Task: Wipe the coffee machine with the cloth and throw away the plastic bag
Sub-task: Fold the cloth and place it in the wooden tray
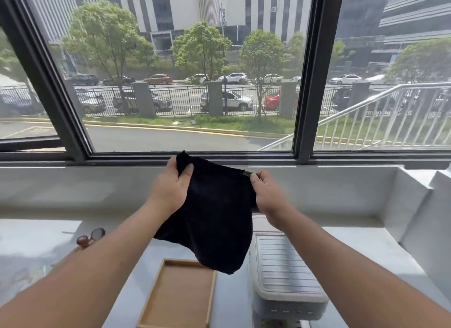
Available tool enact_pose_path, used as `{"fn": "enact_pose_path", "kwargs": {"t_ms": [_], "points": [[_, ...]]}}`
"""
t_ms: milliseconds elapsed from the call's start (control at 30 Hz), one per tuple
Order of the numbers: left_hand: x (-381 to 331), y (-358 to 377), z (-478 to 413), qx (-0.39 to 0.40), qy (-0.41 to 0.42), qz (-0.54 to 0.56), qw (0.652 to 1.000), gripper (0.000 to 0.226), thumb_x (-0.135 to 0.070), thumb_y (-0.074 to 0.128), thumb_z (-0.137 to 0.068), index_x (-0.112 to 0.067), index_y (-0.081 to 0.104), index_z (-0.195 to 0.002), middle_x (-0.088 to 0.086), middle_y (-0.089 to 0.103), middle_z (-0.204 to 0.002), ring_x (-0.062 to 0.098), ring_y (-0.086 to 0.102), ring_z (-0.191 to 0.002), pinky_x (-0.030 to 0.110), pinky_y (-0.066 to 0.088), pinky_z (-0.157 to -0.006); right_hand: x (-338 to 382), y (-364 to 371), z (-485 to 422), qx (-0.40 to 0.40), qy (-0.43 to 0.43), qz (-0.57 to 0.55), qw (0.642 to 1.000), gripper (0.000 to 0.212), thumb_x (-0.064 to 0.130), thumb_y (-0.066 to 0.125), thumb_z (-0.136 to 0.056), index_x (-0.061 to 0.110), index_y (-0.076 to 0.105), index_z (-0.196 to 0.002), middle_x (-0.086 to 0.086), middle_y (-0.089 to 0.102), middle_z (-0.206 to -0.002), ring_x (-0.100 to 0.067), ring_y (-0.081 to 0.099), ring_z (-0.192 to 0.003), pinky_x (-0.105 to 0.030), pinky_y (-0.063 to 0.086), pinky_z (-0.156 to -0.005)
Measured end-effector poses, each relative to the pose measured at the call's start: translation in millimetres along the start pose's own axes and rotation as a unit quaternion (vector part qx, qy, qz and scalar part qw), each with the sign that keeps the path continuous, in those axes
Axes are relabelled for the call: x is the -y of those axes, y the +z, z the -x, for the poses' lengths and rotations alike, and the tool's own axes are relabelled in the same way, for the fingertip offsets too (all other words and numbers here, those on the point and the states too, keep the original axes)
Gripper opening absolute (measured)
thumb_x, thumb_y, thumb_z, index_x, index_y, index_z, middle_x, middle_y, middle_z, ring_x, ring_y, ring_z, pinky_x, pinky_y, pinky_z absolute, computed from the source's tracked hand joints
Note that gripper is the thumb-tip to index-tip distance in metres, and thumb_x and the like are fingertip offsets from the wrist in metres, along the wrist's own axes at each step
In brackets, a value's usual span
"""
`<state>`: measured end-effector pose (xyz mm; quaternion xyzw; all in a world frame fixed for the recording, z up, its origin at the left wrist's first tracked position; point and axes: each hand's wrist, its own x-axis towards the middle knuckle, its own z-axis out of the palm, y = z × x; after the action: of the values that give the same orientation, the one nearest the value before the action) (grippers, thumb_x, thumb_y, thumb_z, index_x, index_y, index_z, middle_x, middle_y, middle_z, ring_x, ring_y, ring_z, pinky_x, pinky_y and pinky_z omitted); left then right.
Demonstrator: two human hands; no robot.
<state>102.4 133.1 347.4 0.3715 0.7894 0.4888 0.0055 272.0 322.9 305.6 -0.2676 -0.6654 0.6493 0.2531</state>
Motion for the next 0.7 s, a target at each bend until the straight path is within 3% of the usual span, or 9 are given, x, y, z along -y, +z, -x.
{"fn": "enact_pose_path", "kwargs": {"t_ms": [100, 200, 267, 333, 400, 467, 567, 700], "points": [[25, -13, -9, -0.012, -0.024, 0.041, 0.999, 0.02, -0.045, 0.047, -0.107, -0.029, 0.055, -0.117, -0.007, 0.068, -0.103, 0.01, 0.062, -0.097, 0.034, 0.045, -0.085, -2, 26, -9, 0.019, 0.001, 0.035, 0.999, 0.024, 0.047, 0.045, -0.106, 0.024, 0.055, -0.103, -0.01, 0.056, -0.09, -0.024, 0.051, -0.078, -0.043, 0.045, -0.067], [51, -27, -20, -0.023, -0.069, 0.087, 0.994, 0.016, -0.047, 0.045, -0.107, -0.036, 0.056, -0.109, -0.012, 0.067, -0.105, 0.004, 0.06, -0.098, 0.021, 0.041, -0.079, -1, 52, -16, 0.071, 0.075, -0.023, 0.994, 0.032, 0.049, 0.055, -0.104, 0.018, 0.058, -0.11, -0.01, 0.066, -0.093, -0.023, 0.061, -0.083, -0.04, 0.051, -0.073], [65, -37, -28, -0.017, -0.106, 0.116, 0.987, 0.021, -0.051, 0.045, -0.106, -0.035, 0.057, -0.105, -0.007, 0.068, -0.103, 0.01, 0.063, -0.097, 0.025, 0.043, -0.076, 1, 67, -18, 0.136, 0.121, -0.068, 0.981, 0.039, 0.047, 0.07, -0.095, 0.012, 0.063, -0.112, -0.007, 0.07, -0.094, -0.02, 0.067, -0.081, -0.036, 0.056, -0.07], [77, -45, -38, -0.005, -0.134, 0.146, 0.98, 0.023, -0.053, 0.045, -0.105, -0.035, 0.06, -0.105, -0.004, 0.071, -0.103, 0.015, 0.066, -0.096, 0.029, 0.047, -0.074, -3, 80, -24, 0.165, 0.155, -0.11, 0.968, 0.042, 0.031, 0.079, -0.089, 0.013, 0.06, -0.122, -0.005, 0.071, -0.107, -0.016, 0.07, -0.08, -0.033, 0.058, -0.066], [87, -53, -49, 0.013, -0.142, 0.168, 0.976, 0.024, -0.053, 0.047, -0.104, -0.034, 0.061, -0.108, -0.002, 0.072, -0.105, 0.018, 0.069, -0.097, 0.033, 0.051, -0.078, -10, 93, -31, 0.159, 0.19, -0.125, 0.961, 0.05, 0.007, 0.074, -0.091, 0.016, 0.051, -0.135, -0.012, 0.068, -0.124, -0.018, 0.073, -0.083, -0.033, 0.058, -0.065], [95, -62, -60, 0.029, -0.142, 0.177, 0.973, 0.025, -0.056, 0.048, -0.103, -0.035, 0.061, -0.109, 0.0, 0.073, -0.107, 0.021, 0.07, -0.1, 0.039, 0.054, -0.086, -14, 108, -38, 0.167, 0.206, -0.1, 0.959, 0.054, -0.006, 0.065, -0.093, 0.018, 0.051, -0.138, -0.014, 0.07, -0.118, -0.02, 0.07, -0.084, -0.031, 0.052, -0.065], [109, -78, -74, 0.045, -0.15, 0.193, 0.969, 0.029, -0.06, 0.05, -0.099, -0.036, 0.063, -0.107, 0.002, 0.075, -0.105, 0.024, 0.072, -0.1, 0.047, 0.057, -0.093, -14, 130, -48, 0.141, 0.17, -0.023, 0.975, 0.049, -0.003, 0.064, -0.095, 0.021, 0.056, -0.137, -0.003, 0.072, -0.11, -0.02, 0.062, -0.095, -0.035, 0.041, -0.077], [129, -98, -88, 0.068, -0.184, 0.244, 0.95, 0.041, -0.057, 0.054, -0.092, -0.023, 0.068, -0.11, 0.011, 0.078, -0.108, 0.033, 0.074, -0.103, 0.058, 0.056, -0.099, -7, 149, -62, 0.092, 0.112, -0.07, 0.987, 0.031, 0.012, 0.058, -0.103, 0.019, 0.06, -0.133, -0.001, 0.075, -0.115, -0.019, 0.069, -0.098, -0.042, 0.051, -0.092]]}}
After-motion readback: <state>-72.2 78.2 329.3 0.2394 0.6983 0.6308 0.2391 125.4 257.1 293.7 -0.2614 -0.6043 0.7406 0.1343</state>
